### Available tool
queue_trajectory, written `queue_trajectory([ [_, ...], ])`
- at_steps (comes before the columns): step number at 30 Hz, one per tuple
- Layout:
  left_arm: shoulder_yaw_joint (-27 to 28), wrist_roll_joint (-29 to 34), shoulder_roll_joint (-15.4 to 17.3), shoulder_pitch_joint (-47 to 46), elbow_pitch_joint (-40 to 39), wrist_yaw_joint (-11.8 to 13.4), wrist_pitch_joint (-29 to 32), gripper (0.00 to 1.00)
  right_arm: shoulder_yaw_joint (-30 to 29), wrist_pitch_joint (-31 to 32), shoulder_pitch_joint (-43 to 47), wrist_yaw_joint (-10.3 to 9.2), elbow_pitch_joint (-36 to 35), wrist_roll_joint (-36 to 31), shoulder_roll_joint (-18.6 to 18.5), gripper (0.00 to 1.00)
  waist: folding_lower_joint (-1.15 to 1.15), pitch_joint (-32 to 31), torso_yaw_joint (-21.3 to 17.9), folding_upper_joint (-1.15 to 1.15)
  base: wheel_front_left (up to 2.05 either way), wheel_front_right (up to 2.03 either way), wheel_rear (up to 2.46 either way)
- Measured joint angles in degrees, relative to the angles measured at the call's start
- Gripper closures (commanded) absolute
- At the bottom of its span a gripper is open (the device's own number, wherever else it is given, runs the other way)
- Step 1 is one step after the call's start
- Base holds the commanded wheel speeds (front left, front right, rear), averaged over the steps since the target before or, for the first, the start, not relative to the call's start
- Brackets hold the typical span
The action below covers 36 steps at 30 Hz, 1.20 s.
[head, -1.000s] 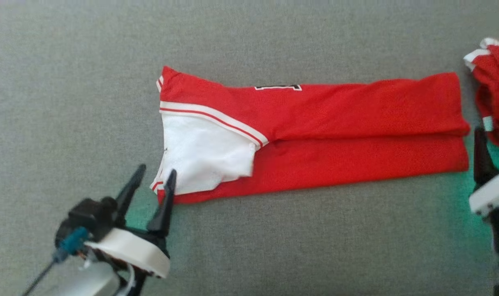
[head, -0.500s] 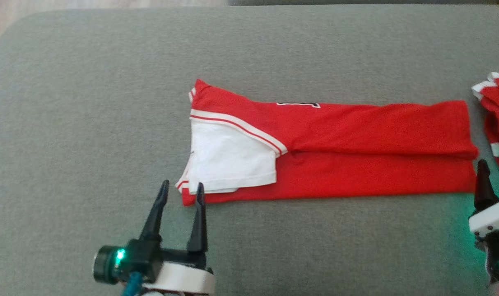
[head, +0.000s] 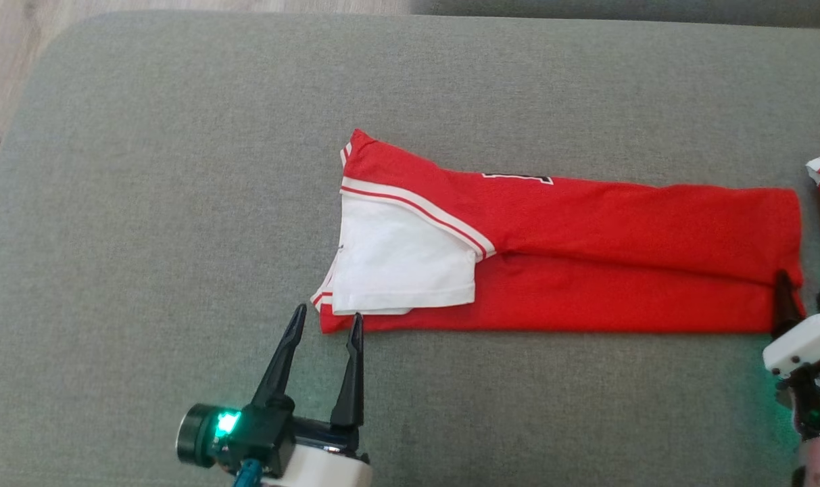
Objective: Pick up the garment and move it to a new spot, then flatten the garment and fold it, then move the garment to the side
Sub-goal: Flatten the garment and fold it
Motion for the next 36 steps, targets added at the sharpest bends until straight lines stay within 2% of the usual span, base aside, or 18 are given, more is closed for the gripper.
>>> queue_trajectory([
  [1, 0.4, 0.2, -0.3, 0.0, 0.3, -0.5, 0.0, 0.0, 0.3, 0.0, 0.0, 0.0, 0.1, 0.3, 0.2, 0.09, 0.0, -0.1, -0.1, 0.0, 0.0, 0.0, 0.0],
  [3, 1.2, 0.8, -0.8, 0.2, 0.5, -1.0, 0.0, 0.0, 1.1, 0.0, 0.1, 0.0, 0.2, 0.9, 0.4, 0.67, 0.0, -0.2, -0.3, 0.0, 0.0, 0.0, 0.0],
  [4, 1.4, 1.2, -1.0, 0.5, 0.7, -1.4, 0.0, 0.0, 1.5, 0.0, 0.1, 0.0, 0.4, 1.3, 0.5, 1.0, 0.0, -0.3, -0.4, 0.0, 0.0, 0.0, 0.0],
  [11, 2.7, 3.0, -1.5, 1.9, 2.3, -2.5, 0.0, 0.0, 4.0, -1.2, 0.5, 0.0, 0.5, 3.3, 0.5, 1.0, 0.0, -0.8, -1.2, 0.0, 0.0, 0.0, 0.0],
  [15, 3.4, 3.5, -1.7, 2.0, 2.6, -3.1, 0.0, 0.0, 4.5, -1.5, 0.6, 0.0, -0.4, 3.9, -0.9, 1.0, 0.0, -1.0, -1.6, 0.0, 0.0, 0.0, 0.0],
  [21, 4.5, 4.2, -2.5, 2.3, 3.2, -4.0, 0.0, 0.0, 5.8, -1.2, 2.0, 0.0, -8.2, 6.7, -2.9, 1.0, 0.0, -1.7, -1.7, 0.0, 0.0, 0.0, 0.0],
  [29, 5.1, 5.2, -2.5, 3.3, 4.1, -4.9, 0.0, 0.0, 15.2, 1.3, 2.1, 0.0, -21.7, 8.4, -0.6, 1.0, 0.0, -2.6, -1.1, 0.0, 0.0, 0.0, 0.0],
  [30, 5.1, 5.2, -2.5, 3.3, 4.1, -4.9, 0.0, 0.0, 15.2, 1.3, 2.1, 0.0, -21.7, 8.4, -0.6, 1.0, 0.0, -2.6, -1.1, 0.0, 0.0, 0.0, 0.0],
  [36, 5.3, 5.9, -3.0, 3.3, 4.1, -5.0, 0.0, 0.0, 25.8, 2.9, 1.2, 0.0, -24.3, 9.0, 1.0, 1.0, 0.0, -2.8, 1.0, 0.0, 0.0, 0.0, 0.0],
])
